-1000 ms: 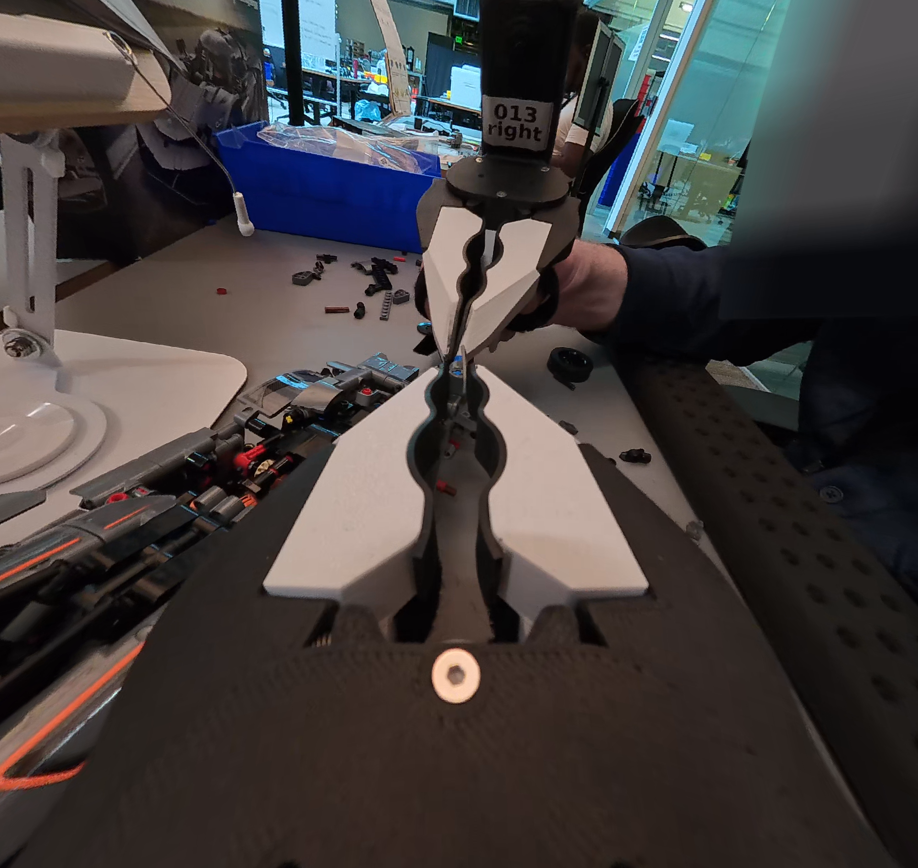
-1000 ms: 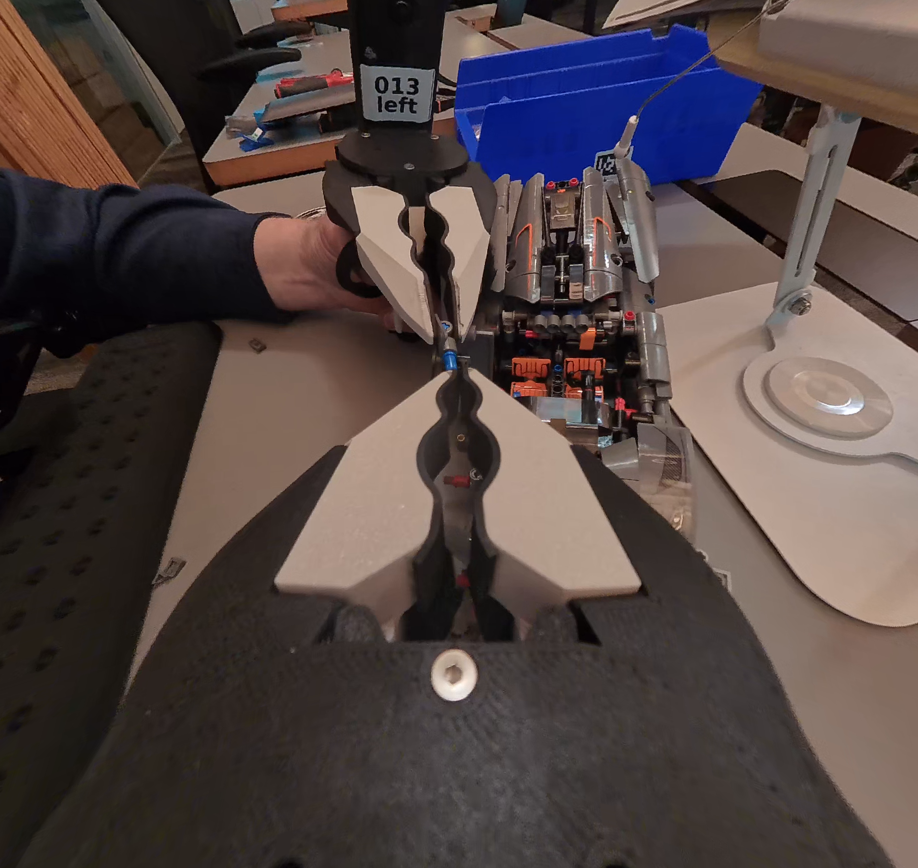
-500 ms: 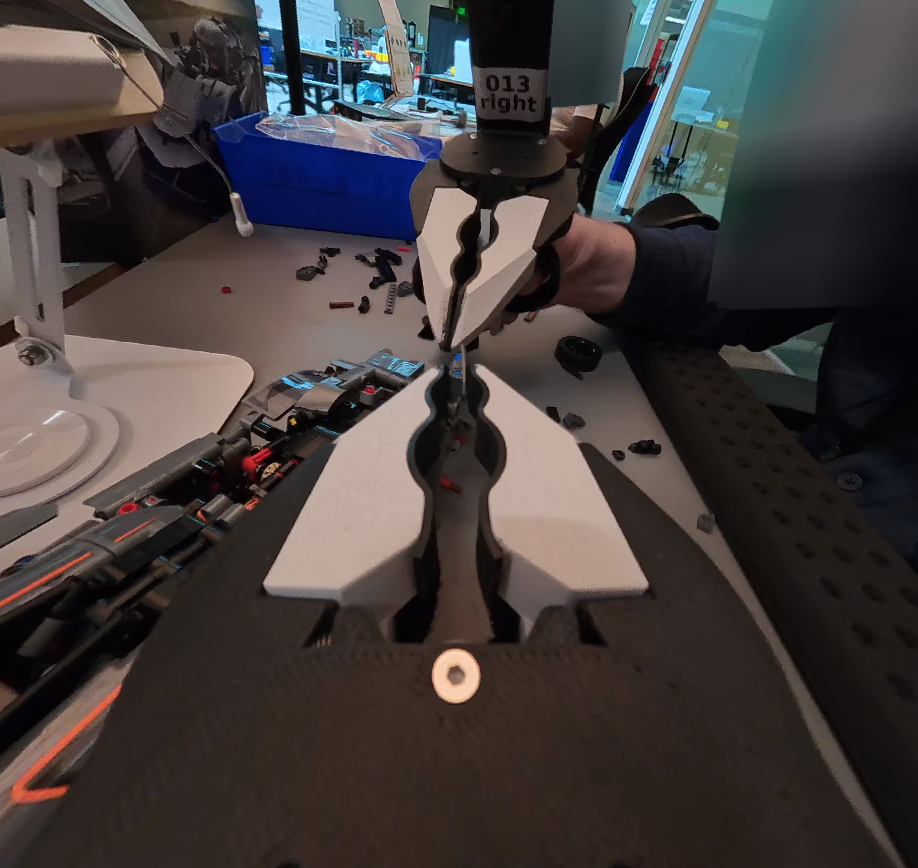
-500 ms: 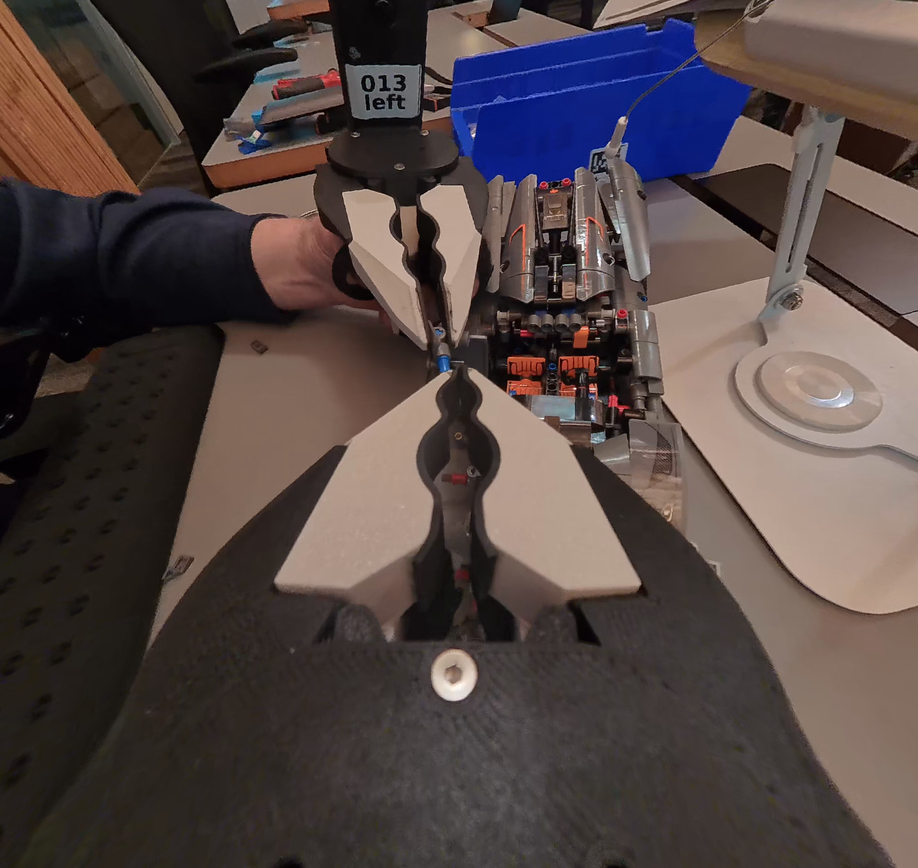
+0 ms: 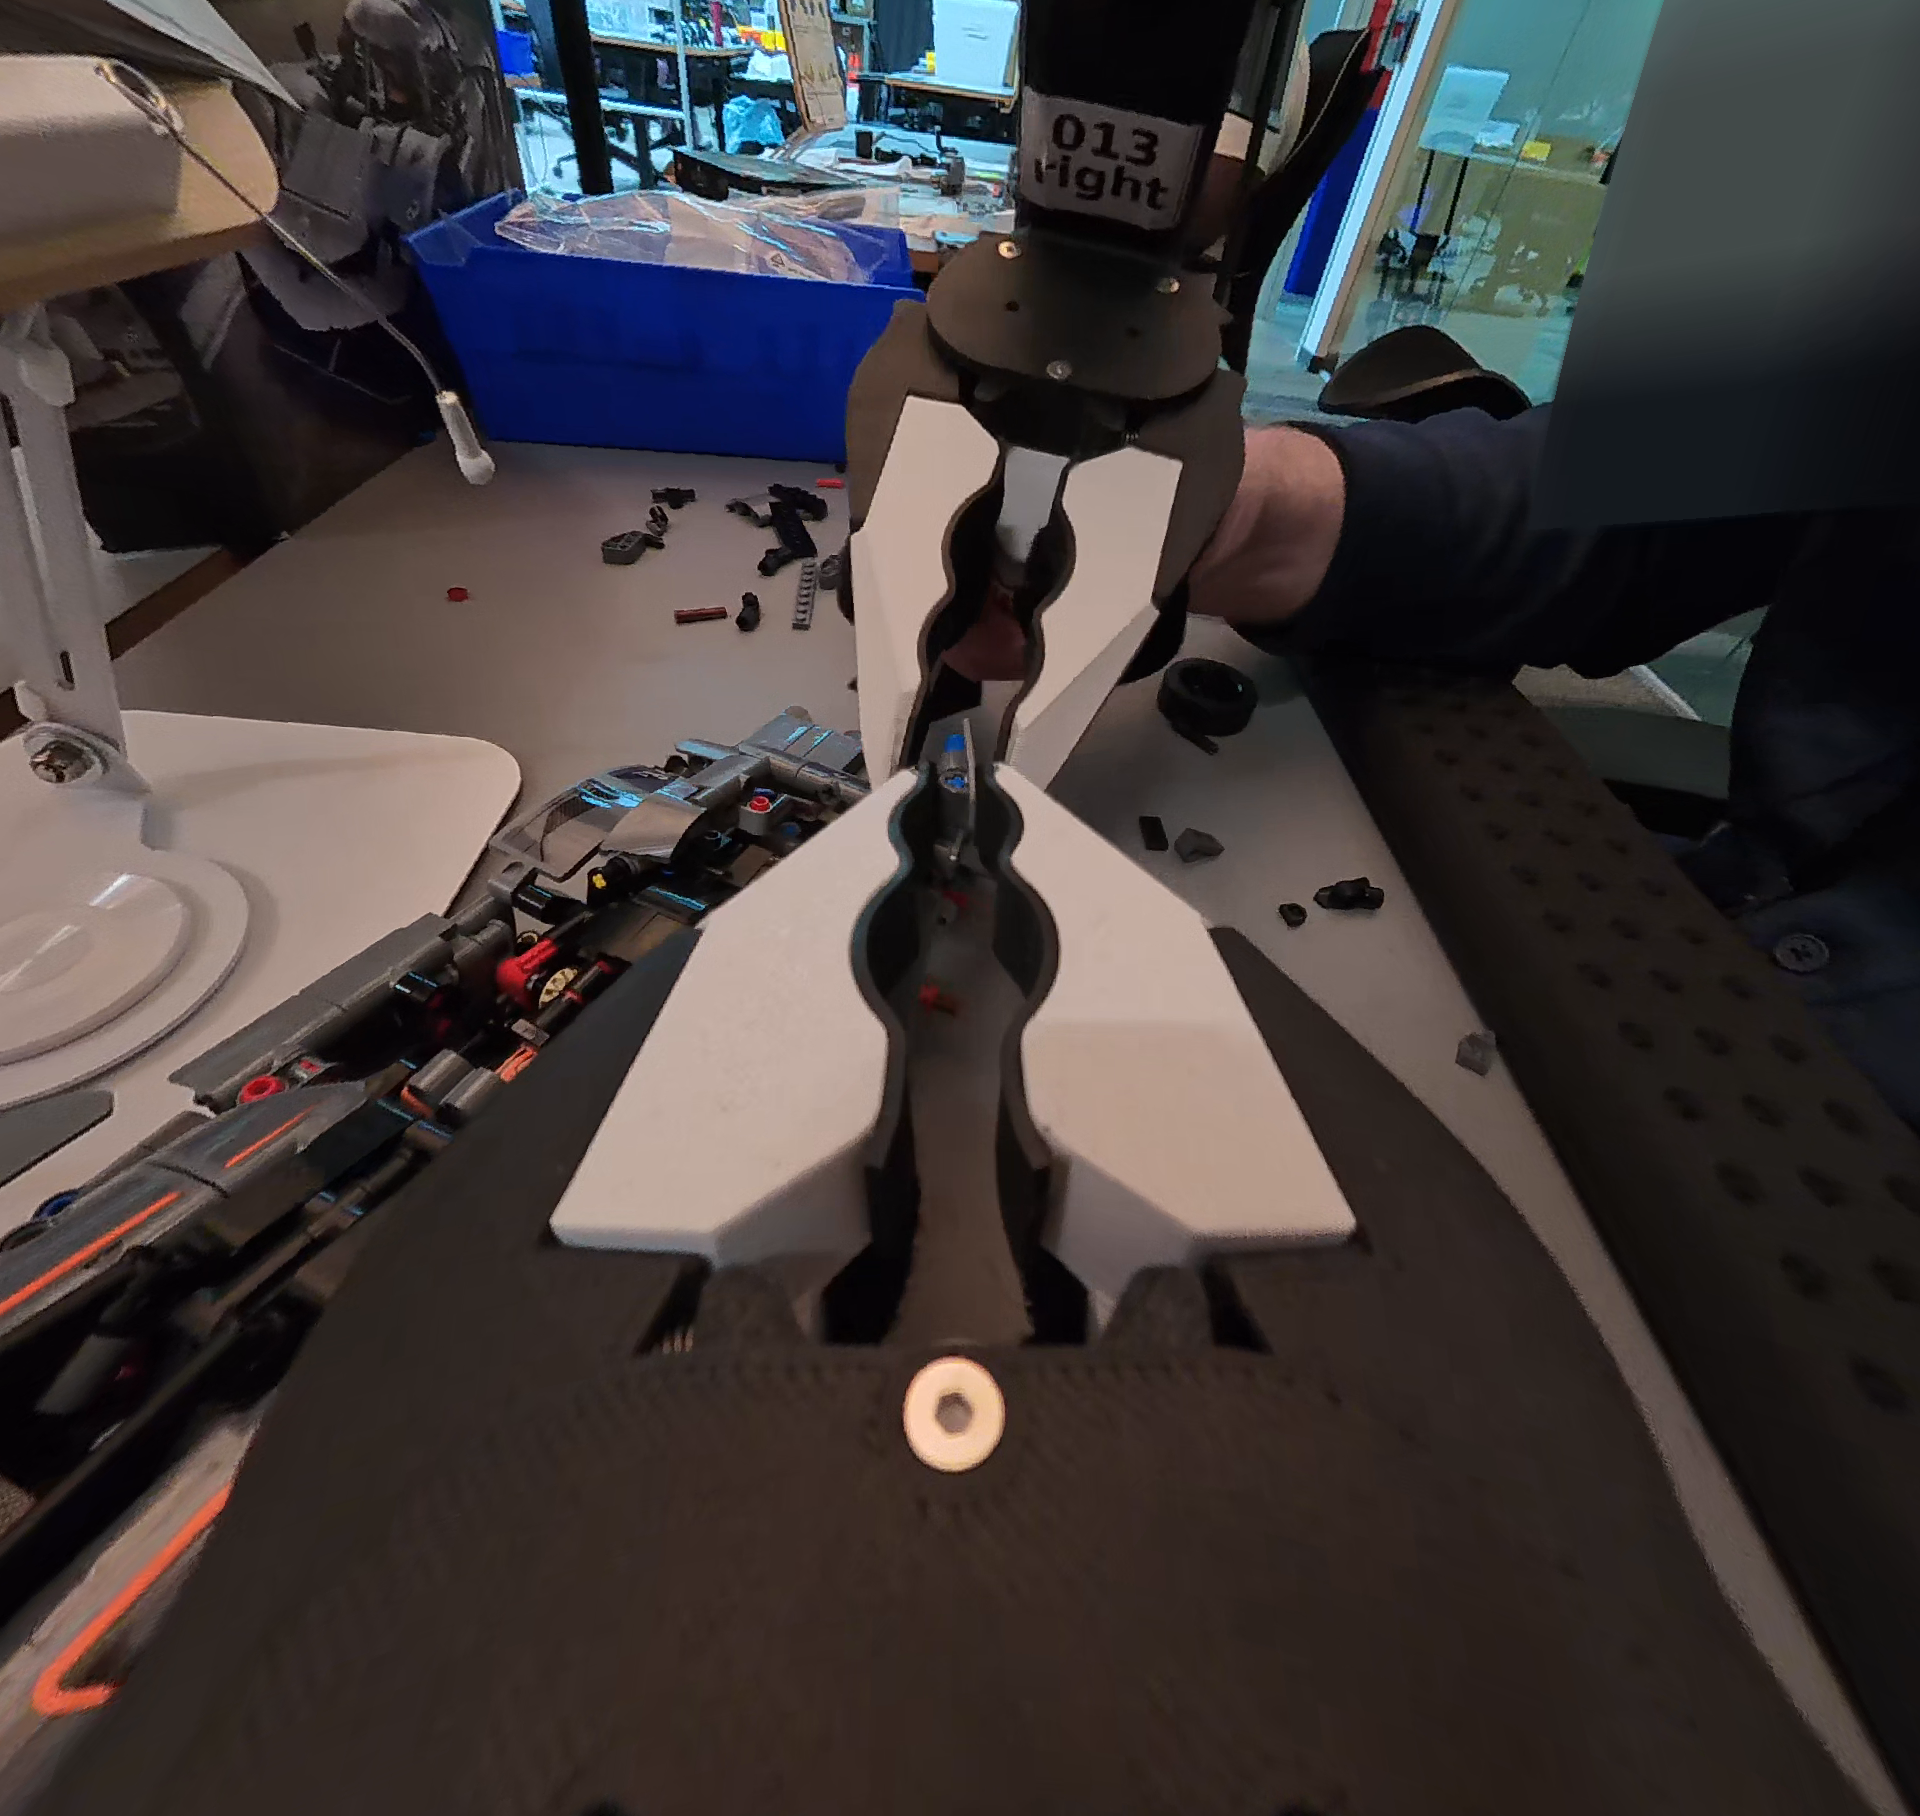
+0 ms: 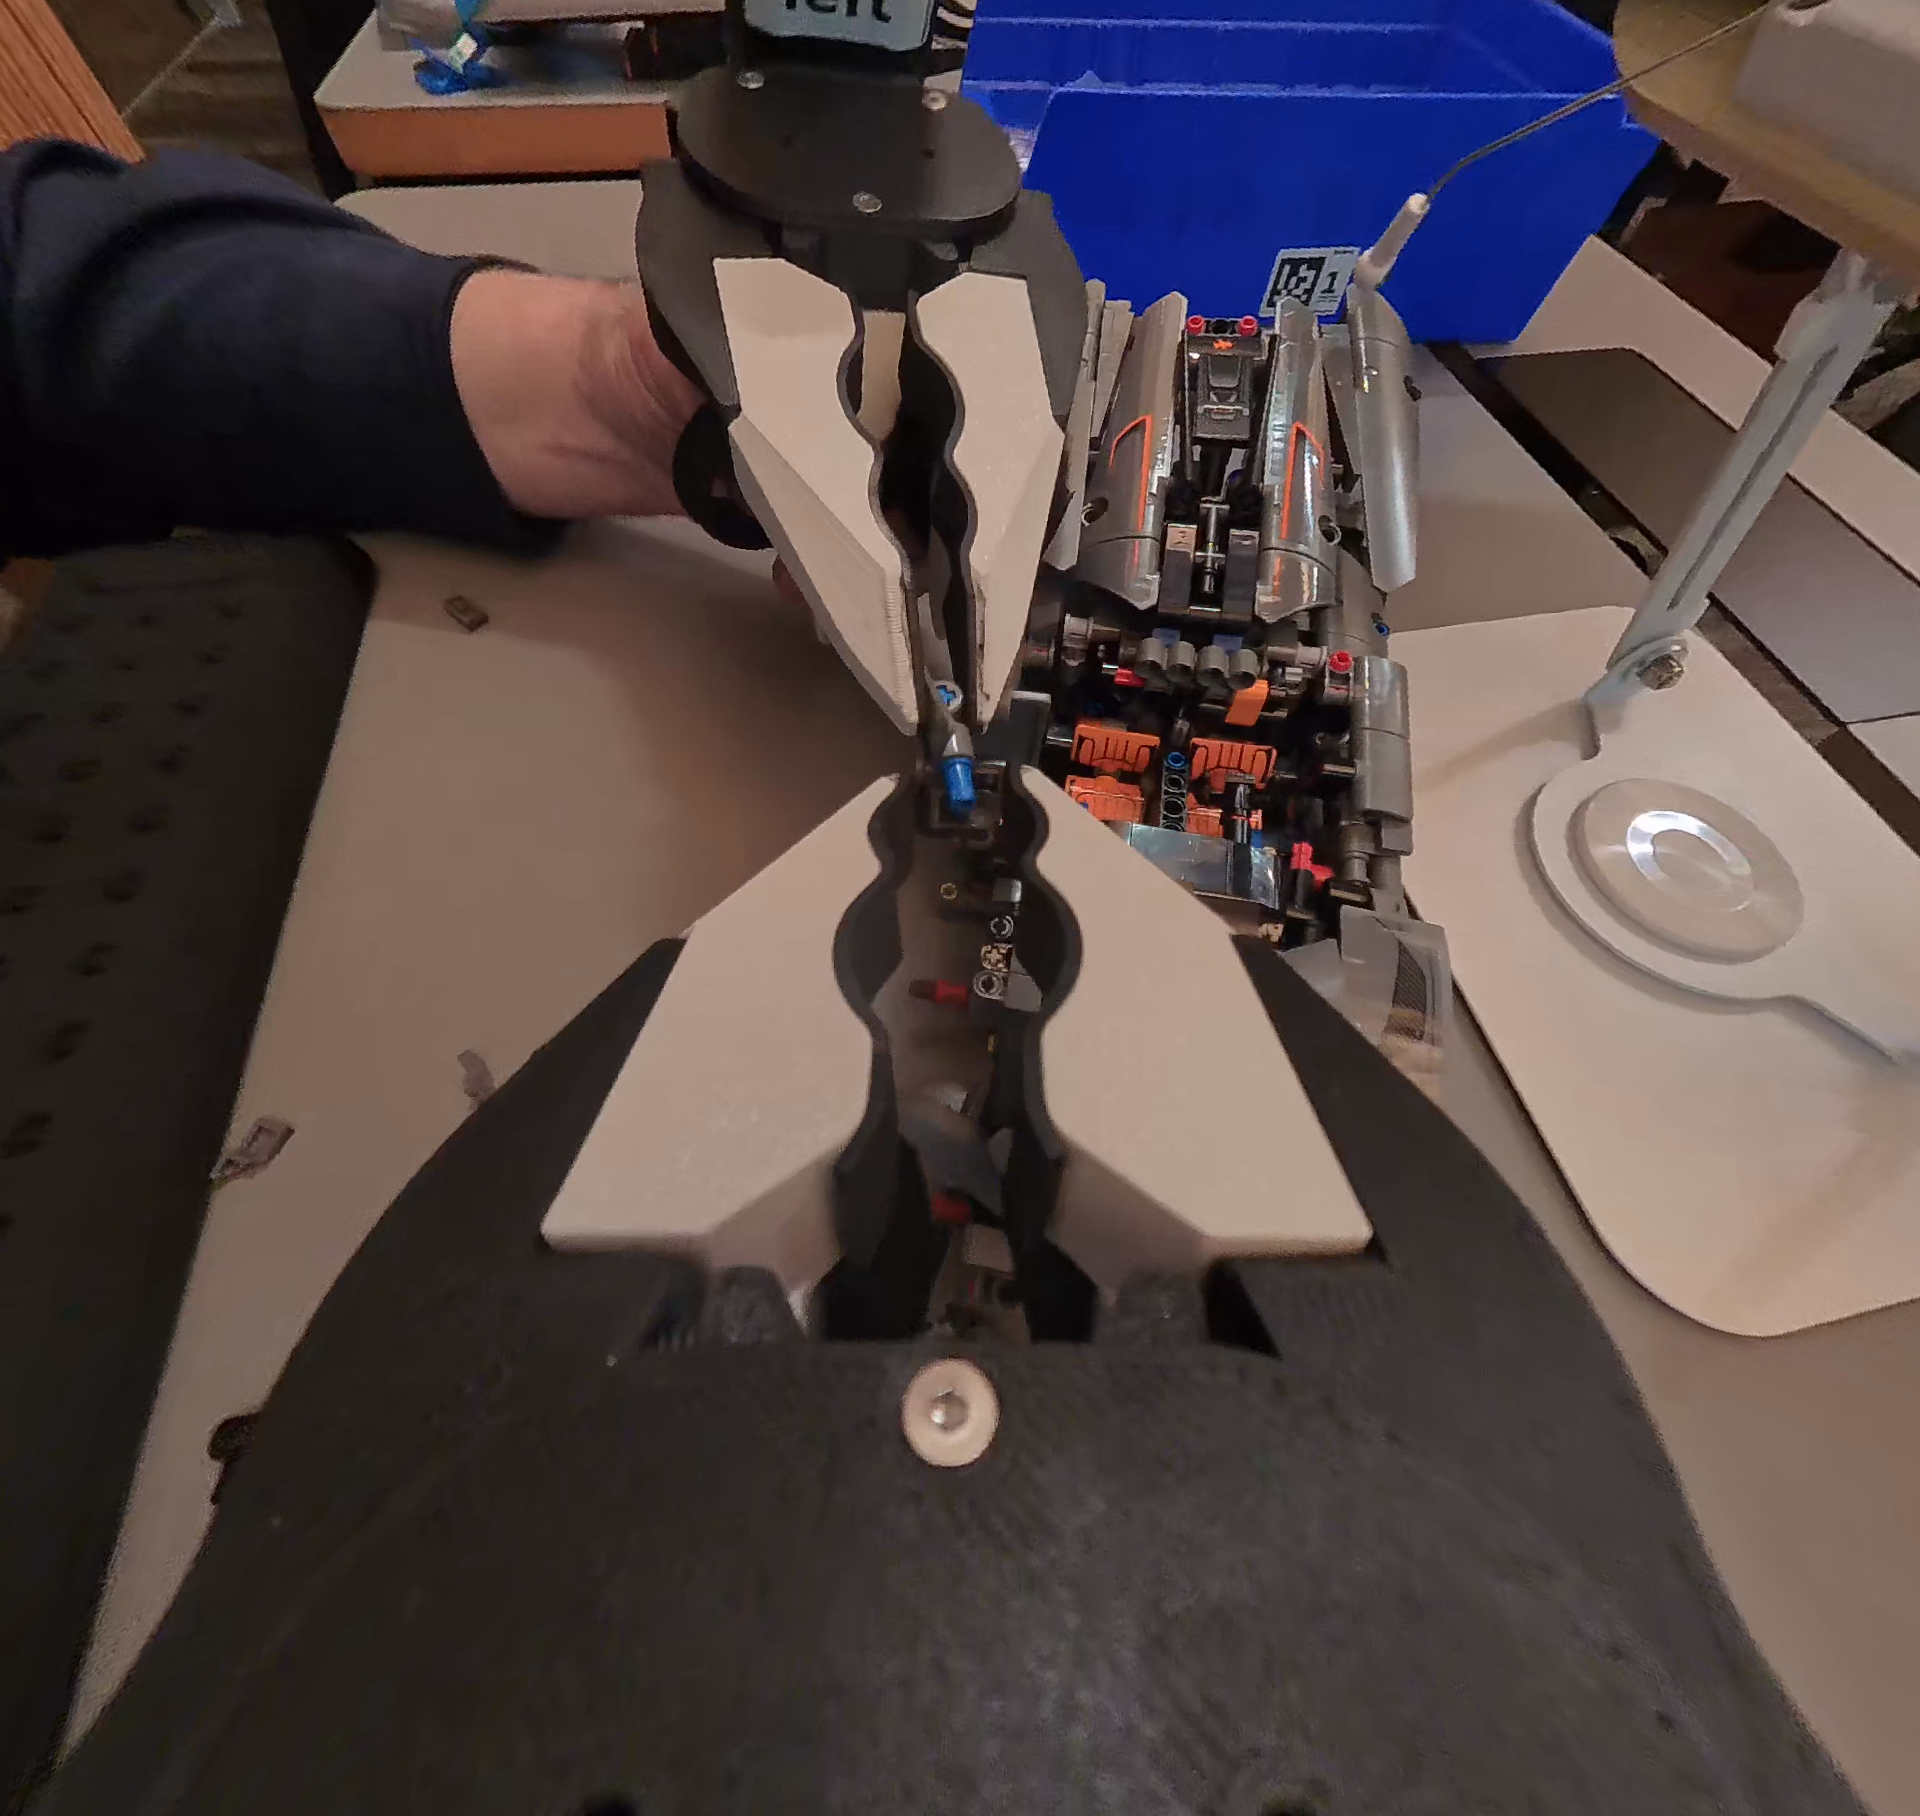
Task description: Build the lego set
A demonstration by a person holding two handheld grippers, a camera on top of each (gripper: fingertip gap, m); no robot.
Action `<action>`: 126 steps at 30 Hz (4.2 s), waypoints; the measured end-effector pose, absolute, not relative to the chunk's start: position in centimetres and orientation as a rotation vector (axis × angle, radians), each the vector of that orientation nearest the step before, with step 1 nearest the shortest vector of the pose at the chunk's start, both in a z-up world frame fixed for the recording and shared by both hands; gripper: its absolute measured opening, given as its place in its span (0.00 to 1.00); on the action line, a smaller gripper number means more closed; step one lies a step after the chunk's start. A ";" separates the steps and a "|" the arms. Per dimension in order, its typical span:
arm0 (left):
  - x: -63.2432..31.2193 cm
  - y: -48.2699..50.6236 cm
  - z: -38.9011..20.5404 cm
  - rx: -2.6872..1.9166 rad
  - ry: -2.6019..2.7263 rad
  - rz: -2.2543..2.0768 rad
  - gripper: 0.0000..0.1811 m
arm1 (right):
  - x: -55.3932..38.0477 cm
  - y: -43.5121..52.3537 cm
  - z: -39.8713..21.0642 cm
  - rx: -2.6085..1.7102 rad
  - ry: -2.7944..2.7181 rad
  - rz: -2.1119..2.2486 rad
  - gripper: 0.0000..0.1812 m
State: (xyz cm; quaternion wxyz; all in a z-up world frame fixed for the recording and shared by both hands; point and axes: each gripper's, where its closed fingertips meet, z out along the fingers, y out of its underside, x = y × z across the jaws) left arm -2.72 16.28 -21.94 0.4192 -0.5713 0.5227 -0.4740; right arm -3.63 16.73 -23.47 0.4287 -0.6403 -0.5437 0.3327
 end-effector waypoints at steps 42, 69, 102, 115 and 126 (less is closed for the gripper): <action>-5.2 17.3 -21.6 -1.510 1.372 -0.960 0.10 | 4.3 8.0 -28.7 -1.869 -1.678 0.600 0.13; -5.9 18.2 -21.6 -1.530 1.328 -0.905 0.08 | 23.1 10.9 -26.4 -2.235 -1.096 0.174 0.13; -6.0 18.4 -21.9 -1.540 1.323 -0.906 0.08 | 23.3 14.0 -32.3 -2.346 -1.186 0.146 0.07; -4.4 17.1 -22.2 -1.509 1.398 -0.863 0.16 | 9.2 13.5 -21.3 -1.831 -1.197 0.549 0.07; -2.9 17.2 -23.8 -1.546 1.418 -0.785 0.18 | -0.5 16.5 -21.6 -1.747 -1.219 0.704 0.07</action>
